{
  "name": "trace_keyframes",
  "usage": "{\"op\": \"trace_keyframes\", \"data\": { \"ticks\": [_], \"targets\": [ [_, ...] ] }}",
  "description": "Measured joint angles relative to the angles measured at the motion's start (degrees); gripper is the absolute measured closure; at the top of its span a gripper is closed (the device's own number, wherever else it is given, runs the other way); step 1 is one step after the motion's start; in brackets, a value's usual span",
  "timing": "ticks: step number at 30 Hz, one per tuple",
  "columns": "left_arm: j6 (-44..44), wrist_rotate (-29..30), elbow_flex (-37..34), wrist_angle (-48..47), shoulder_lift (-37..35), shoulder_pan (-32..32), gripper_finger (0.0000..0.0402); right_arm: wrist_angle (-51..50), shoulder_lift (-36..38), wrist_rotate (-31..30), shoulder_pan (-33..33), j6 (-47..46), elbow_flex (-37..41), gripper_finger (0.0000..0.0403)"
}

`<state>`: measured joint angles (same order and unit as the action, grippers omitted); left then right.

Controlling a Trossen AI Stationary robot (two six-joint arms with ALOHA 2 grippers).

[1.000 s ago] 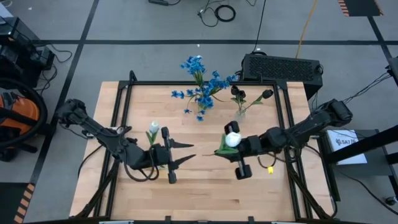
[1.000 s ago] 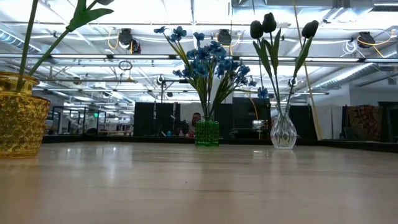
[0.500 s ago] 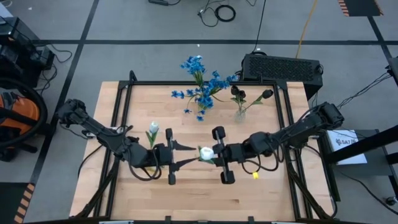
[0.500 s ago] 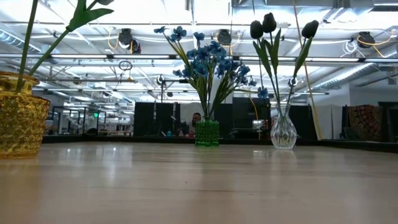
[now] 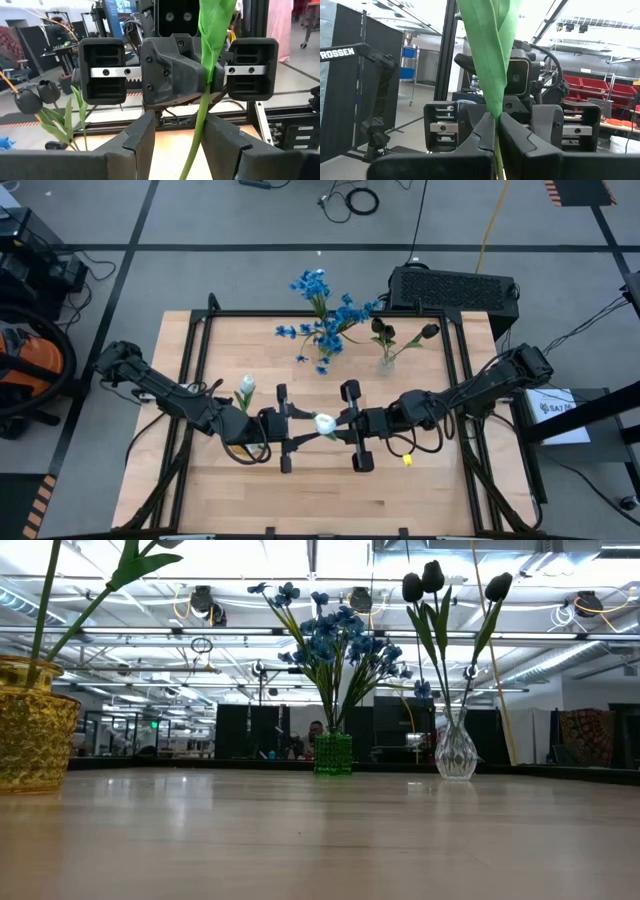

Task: Sort flowers into vase by color
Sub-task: Put the white tulip into the yellow vase

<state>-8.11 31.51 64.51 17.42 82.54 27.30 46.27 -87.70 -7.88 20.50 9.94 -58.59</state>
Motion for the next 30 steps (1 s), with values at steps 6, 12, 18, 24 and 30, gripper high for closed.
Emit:
{"op": "trace_keyframes", "data": {
  "ticks": [6, 12, 18, 24, 30],
  "targets": [
    [-0.2, 0.1, 0.0, -0.2, -0.6, 0.7, 0.0253, -1.1, 0.0, 0.2, -0.6, 0.4, 0.0, 0.0399],
    [-0.3, 0.2, 0.0, -0.5, -1.0, 1.5, 0.0296, -1.4, 0.0, 0.2, -0.6, 0.4, 0.0, 0.0399],
    [-1.4, 0.2, 0.0, -1.5, -1.1, 1.7, 0.0374, -1.6, 0.0, 0.0, -0.7, 0.3, 0.0, 0.0394],
    [-1.4, 0.2, 0.0, -2.1, -1.1, 1.7, 0.0388, -2.7, 0.0, -2.7, -0.6, 0.4, 0.0, 0.0349],
    [-1.3, 0.8, 0.0, -5.0, -3.7, 3.5, 0.0387, -7.8, 1.7, -3.8, -0.6, 1.0, 0.0, 0.0275]
  ]
}}
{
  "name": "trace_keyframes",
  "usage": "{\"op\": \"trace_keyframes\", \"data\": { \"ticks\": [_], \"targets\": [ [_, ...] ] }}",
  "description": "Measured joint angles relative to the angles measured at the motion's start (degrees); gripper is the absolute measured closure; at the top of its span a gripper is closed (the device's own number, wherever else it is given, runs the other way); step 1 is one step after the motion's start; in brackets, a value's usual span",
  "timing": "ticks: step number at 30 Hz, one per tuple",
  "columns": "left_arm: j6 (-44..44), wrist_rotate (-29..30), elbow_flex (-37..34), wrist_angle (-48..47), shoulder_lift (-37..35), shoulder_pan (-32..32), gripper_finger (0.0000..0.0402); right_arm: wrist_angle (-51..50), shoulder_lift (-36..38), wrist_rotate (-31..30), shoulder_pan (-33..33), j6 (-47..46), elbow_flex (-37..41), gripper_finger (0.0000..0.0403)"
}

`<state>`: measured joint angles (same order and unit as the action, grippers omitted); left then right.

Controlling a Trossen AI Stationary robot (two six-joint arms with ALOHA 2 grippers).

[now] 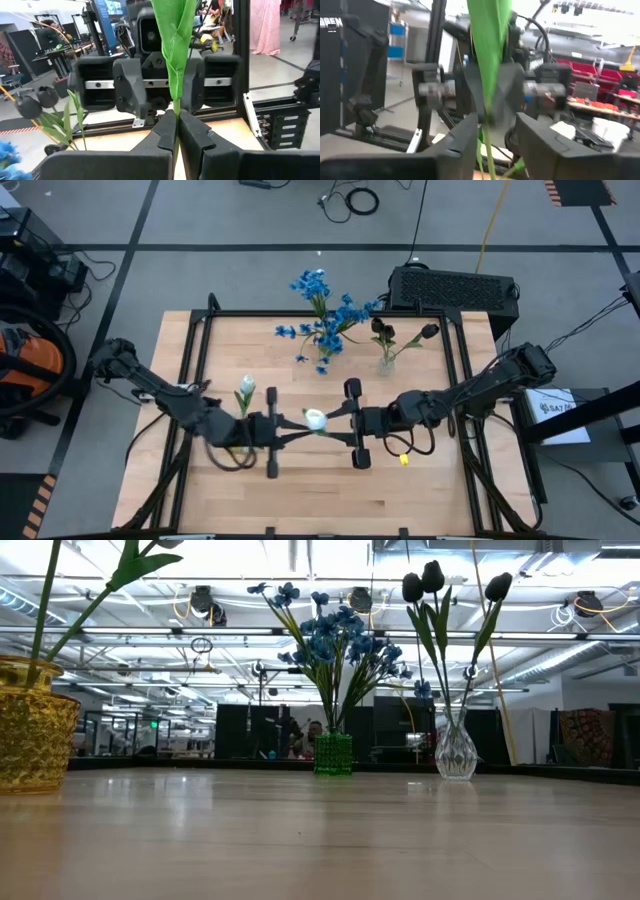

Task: Sort flowers into vase by color
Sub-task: Put the white tulip into the yellow vase

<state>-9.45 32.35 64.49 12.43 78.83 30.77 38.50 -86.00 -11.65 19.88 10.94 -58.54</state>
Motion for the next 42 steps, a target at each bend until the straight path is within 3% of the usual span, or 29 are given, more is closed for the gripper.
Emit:
{"op": "trace_keyframes", "data": {
  "ticks": [6, 12, 18, 26, 33, 42],
  "targets": [
    [-0.1, 4.0, -0.6, -3.3, -6.7, 6.2, 0.0386, -11.9, 6.5, -2.3, 0.0, 0.3, 0.0, 0.0227],
    [0.0, 9.6, -1.1, -8.5, -15.3, 14.1, 0.0386, -23.9, 13.2, -1.9, 0.2, -1.1, 0.0, 0.0221],
    [-0.5, 13.5, -1.1, -12.7, -20.4, 21.2, 0.0386, -29.1, 15.8, -1.9, 0.5, -1.7, 0.0, 0.0230],
    [2.4, 23.7, -1.1, -21.4, -24.2, 27.6, 0.0386, -29.9, 16.2, -1.9, 0.5, -1.7, 0.1, 0.0232],
    [16.0, 33.8, -2.1, -33.8, -24.5, 30.7, 0.0386, -30.3, 16.2, -1.8, 0.5, -2.8, 0.1, 0.0232],
    [36.5, 46.7, -13.3, -39.8, -26.0, 37.6, 0.0386, -31.2, 16.2, -1.8, 0.5, -3.4, 0.1, 0.0232]
  ]
}}
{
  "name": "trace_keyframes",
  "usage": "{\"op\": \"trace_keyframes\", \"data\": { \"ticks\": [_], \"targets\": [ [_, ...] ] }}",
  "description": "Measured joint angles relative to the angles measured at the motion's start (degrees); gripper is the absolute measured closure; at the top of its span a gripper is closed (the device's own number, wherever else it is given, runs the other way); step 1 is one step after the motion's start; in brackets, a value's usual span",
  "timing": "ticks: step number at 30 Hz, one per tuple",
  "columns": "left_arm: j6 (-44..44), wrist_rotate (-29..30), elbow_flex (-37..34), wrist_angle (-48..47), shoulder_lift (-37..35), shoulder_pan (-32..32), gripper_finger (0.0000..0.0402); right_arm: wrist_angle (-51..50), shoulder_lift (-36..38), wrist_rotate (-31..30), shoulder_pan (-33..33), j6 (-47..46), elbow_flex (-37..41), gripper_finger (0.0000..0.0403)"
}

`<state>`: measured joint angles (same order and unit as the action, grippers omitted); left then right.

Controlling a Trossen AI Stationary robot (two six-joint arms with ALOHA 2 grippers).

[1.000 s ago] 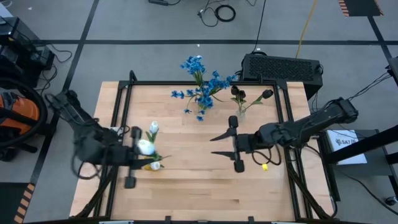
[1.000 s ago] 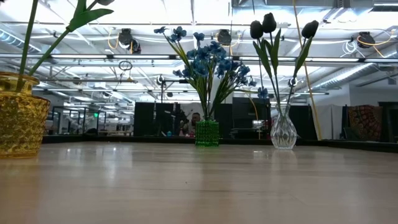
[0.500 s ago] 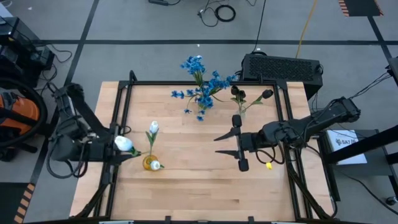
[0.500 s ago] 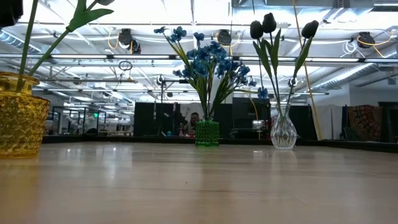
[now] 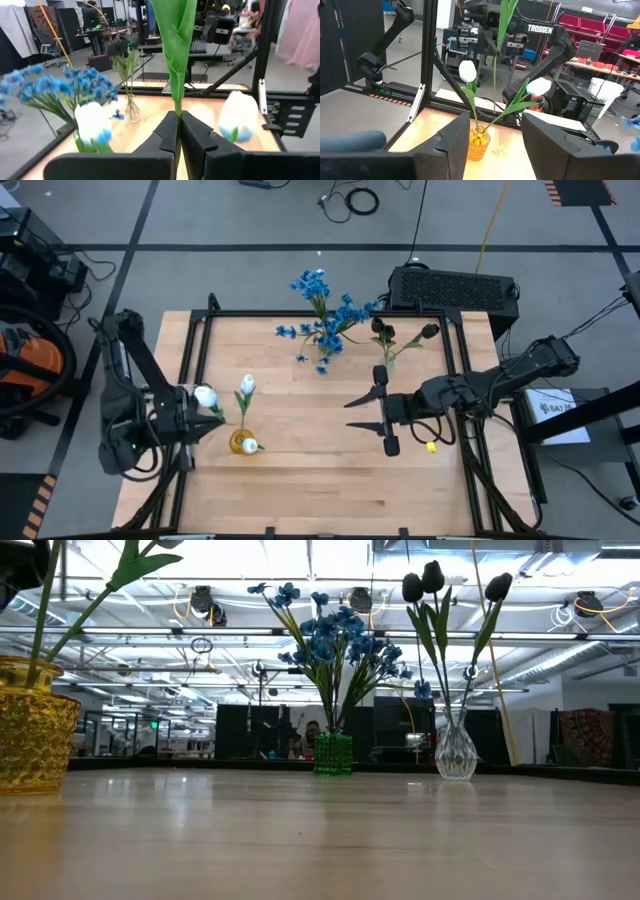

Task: Sort flowers into vase by color
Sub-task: Put the white tulip into the yellow vase

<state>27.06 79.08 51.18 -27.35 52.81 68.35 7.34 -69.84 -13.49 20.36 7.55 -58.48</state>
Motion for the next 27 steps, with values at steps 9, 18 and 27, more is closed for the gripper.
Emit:
{"op": "trace_keyframes", "data": {
  "ticks": [9, 18, 27],
  "targets": [
    [15.3, 10.7, -10.6, -0.3, -0.5, 7.3, 0.0386, -0.6, 0.0, 0.0, 0.0, 0.0, 0.0, 0.0232],
    [26.6, 11.2, -16.7, 0.0, -0.4, 7.6, 0.0386, -0.6, 0.0, 0.0, 0.0, 0.0, 0.0, 0.0232],
    [24.0, 11.0, -16.6, 3.8, -0.6, 9.0, 0.0386, -0.6, 0.0, 0.0, 0.0, 0.0, 0.0, 0.0232]
  ]
}}
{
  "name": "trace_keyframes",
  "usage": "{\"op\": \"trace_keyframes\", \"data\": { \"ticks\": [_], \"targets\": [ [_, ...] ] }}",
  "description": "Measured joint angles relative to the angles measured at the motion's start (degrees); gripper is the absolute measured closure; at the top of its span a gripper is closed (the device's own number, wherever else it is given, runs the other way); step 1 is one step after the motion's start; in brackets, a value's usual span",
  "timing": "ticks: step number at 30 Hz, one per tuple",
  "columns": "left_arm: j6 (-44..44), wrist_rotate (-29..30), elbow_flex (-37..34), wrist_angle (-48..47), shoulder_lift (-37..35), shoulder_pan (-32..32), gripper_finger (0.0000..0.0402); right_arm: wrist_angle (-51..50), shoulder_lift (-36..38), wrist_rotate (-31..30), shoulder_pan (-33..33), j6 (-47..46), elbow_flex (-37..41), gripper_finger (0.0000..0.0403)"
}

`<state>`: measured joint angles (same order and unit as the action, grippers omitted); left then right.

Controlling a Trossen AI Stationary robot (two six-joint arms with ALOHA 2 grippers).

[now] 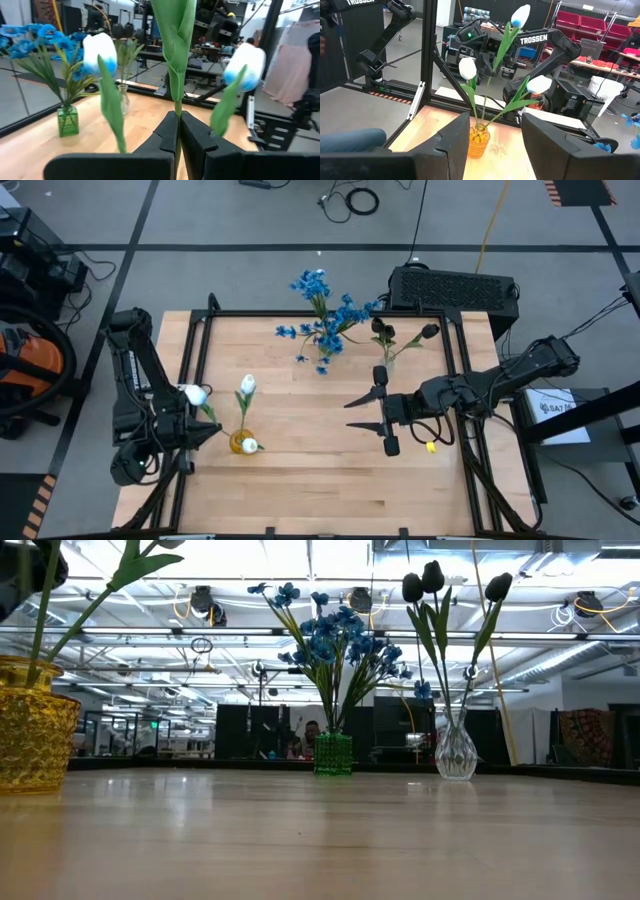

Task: Sort flowers into vase by color
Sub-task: Put the white tulip into the yellow vase

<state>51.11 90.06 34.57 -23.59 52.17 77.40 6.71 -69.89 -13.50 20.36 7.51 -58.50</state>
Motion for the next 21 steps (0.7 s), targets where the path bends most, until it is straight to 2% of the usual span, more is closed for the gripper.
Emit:
{"op": "trace_keyframes", "data": {
  "ticks": [6, 21],
  "targets": [
    [-6.7, 0.0, 0.2, 6.7, 0.3, 1.4, 0.0386, -0.1, 0.0, 0.0, 0.0, 0.0, 0.0, 0.0232],
    [-1.9, 0.0, -5.3, 6.6, 1.5, 1.3, 0.0386, -0.1, 0.0, 0.0, 0.0, 0.0, 0.0, 0.0232]
  ]
}}
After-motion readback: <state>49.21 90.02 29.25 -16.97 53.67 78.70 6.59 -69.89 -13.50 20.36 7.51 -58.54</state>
